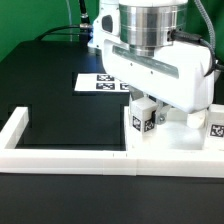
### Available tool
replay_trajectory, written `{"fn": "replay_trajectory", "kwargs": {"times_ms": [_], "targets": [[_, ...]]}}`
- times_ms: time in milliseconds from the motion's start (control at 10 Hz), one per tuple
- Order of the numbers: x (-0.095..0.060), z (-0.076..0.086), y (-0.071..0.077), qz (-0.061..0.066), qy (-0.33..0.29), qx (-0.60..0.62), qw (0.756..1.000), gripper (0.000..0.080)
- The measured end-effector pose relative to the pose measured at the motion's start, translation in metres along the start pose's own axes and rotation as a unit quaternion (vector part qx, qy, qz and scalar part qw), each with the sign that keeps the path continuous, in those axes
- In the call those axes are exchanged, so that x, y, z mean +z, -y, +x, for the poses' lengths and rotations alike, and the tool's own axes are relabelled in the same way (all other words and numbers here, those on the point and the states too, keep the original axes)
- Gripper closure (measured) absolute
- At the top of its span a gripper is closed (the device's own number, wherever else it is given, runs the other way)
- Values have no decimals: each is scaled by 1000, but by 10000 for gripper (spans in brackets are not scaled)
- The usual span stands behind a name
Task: Assemble square table
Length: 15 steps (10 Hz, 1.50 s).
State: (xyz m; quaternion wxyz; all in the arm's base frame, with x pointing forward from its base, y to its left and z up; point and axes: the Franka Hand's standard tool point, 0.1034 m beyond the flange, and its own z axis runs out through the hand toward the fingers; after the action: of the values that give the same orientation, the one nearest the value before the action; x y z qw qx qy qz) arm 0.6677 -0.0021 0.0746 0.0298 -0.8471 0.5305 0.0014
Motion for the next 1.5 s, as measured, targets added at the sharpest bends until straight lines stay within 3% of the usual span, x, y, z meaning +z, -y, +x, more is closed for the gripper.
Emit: {"fn": "replay_trajectory", "kwargs": {"times_ms": [300, 600, 800, 900, 1000, 1200, 1500], "targets": [[1, -4, 4, 22, 3, 217, 976, 509], [4, -9, 11, 69, 14, 374, 925, 509], [5, -9, 9, 64, 12, 317, 946, 509], [4, -8, 4, 47, 17, 241, 969, 337], [3, -5, 3, 45, 10, 141, 989, 198], [4, -8, 0, 40, 1, 5, 999, 158], [5, -7, -1, 39, -3, -98, 994, 152]]}}
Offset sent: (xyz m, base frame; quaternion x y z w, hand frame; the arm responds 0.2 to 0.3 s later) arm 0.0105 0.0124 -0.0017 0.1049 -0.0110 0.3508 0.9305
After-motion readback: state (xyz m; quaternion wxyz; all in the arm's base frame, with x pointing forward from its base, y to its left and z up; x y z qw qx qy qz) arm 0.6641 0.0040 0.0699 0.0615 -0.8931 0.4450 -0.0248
